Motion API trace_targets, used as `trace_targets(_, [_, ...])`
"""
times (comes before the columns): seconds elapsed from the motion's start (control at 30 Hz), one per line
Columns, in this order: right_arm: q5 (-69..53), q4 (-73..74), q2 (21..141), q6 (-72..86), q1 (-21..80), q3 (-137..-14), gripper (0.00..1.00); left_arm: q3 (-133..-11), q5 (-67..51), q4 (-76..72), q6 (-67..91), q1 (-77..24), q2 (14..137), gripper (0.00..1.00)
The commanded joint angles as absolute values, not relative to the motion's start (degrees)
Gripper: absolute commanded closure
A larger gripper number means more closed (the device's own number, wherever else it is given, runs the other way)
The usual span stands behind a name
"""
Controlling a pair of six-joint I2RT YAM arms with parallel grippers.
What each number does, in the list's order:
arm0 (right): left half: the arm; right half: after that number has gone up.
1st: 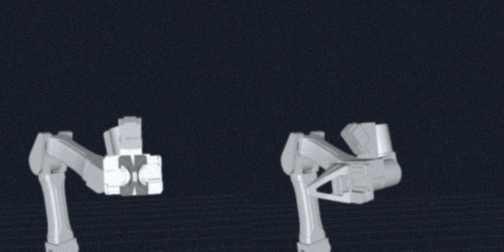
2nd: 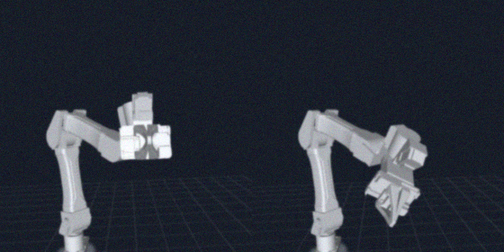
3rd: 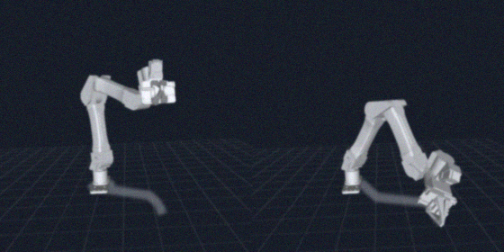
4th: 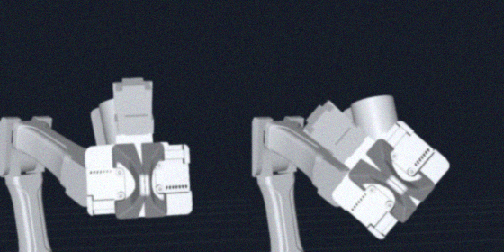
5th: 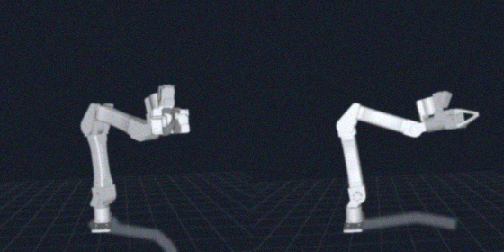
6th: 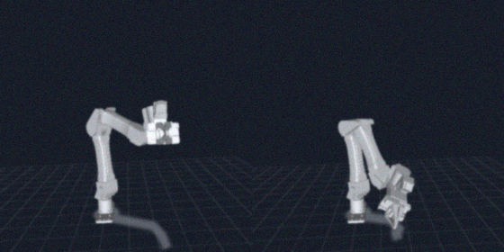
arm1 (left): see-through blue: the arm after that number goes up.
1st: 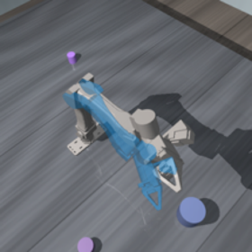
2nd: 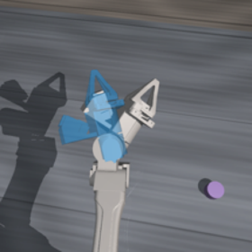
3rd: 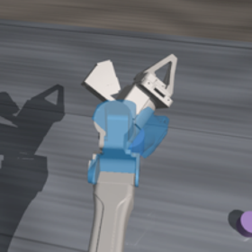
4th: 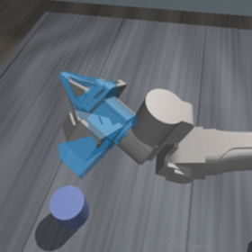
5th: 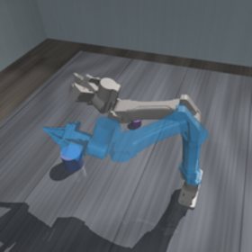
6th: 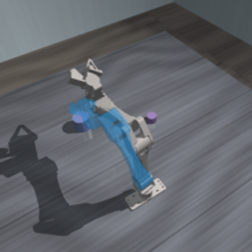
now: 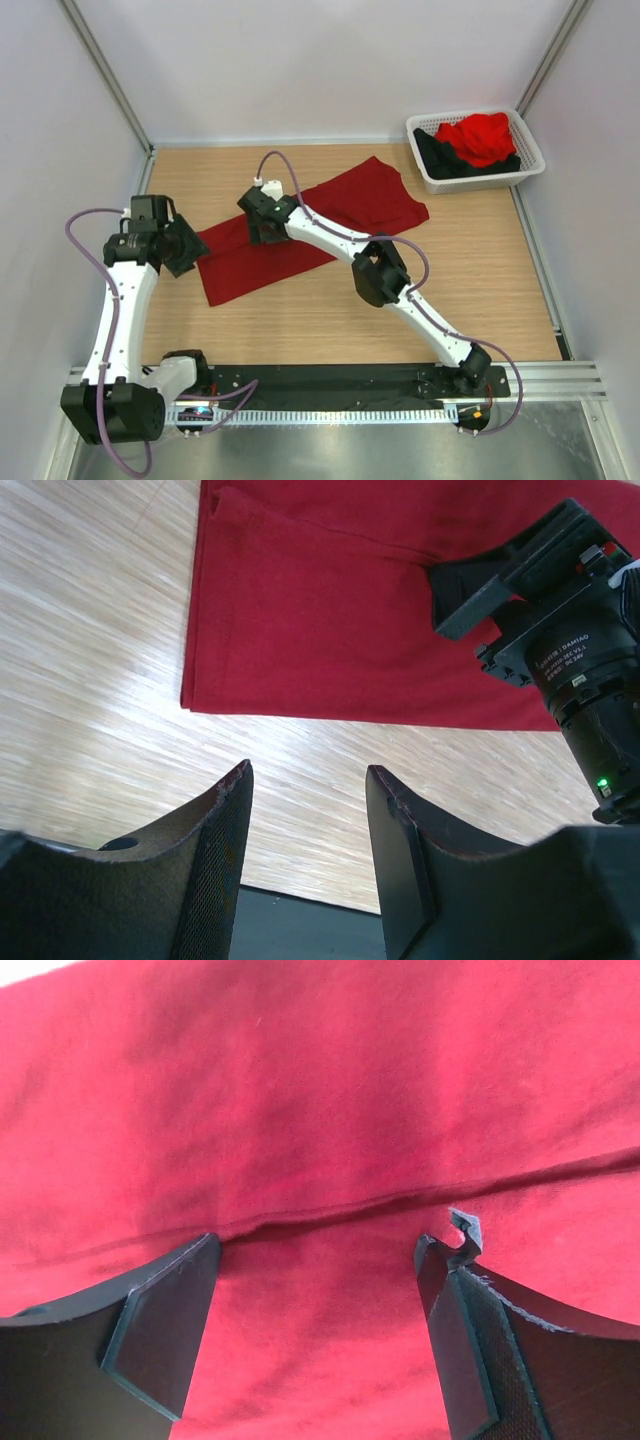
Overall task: Fold and stack the t-shirts
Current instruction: Fold the tshirt
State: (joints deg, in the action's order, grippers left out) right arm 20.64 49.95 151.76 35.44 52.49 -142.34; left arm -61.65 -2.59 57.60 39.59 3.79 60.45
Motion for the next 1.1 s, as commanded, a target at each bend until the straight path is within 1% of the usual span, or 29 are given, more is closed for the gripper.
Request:
trace_targets(0.0, [19.4,49.9,148.7,32.3,52.6,-137.1,0.14,-62.1,-2.4,56.3,37.9,3.4,60.9,0.49])
trace_targets(0.07, [17.8,50.2,146.6,30.9,52.6,-134.4,0.17,-62.4,-2.3,56.2,37.1,3.1,61.2,0.50])
trace_targets(0.17, [17.7,51.3,142.8,29.8,52.5,-127.7,0.17,-62.8,-1.9,56.1,36.3,3.1,61.6,0.49])
trace_targets(0.27, [17.5,49.6,137.1,28.1,52.3,-117.8,0.17,-63.1,-1.9,56.2,35.3,3.1,62.0,0.49])
trace_targets(0.3, [17.2,48.3,135.5,27.9,52.0,-111.6,0.17,-63.1,-2.0,56.2,35.1,3.1,62.1,0.50])
trace_targets(0.47, [14.9,42.9,125.4,25.4,50.5,-97.7,0.17,-62.6,-2.9,55.8,34.4,3.1,62.5,0.49])
trace_targets(0.5, [14.6,42.0,124.1,24.9,50.5,-93.7,0.17,-62.3,-3.2,55.5,34.3,3.1,62.7,0.49])
trace_targets(0.53, [14.0,40.6,123.3,24.6,50.3,-92.4,0.16,-62.1,-3.3,55.4,34.3,3.0,62.5,0.49])
trace_targets(0.6, [13.3,40.6,121.7,24.7,49.9,-92.0,0.16,-61.0,-3.4,54.8,34.0,3.1,62.7,0.50])
trace_targets(0.7, [13.4,42.0,120.2,27.3,48.7,-95.2,0.14,-60.1,-4.0,54.4,33.8,3.0,63.0,0.49])
trace_targets(0.8, [18.4,44.2,117.4,32.2,46.3,-98.2,0.13,-60.0,-4.0,54.2,33.0,3.1,62.7,0.49])
trace_targets(0.9, [22.1,41.9,115.6,33.6,43.7,-99.7,0.13,-59.9,-3.6,54.1,32.6,3.0,62.7,0.49])
trace_targets(0.97, [24.4,41.2,115.8,33.5,42.2,-101.3,0.13,-59.9,-4.0,53.8,32.6,3.0,62.8,0.49])
trace_targets(1.07, [26.4,44.4,119.0,34.4,38.5,-107.0,0.13,-60.1,-4.8,53.6,32.4,3.1,62.7,0.49])
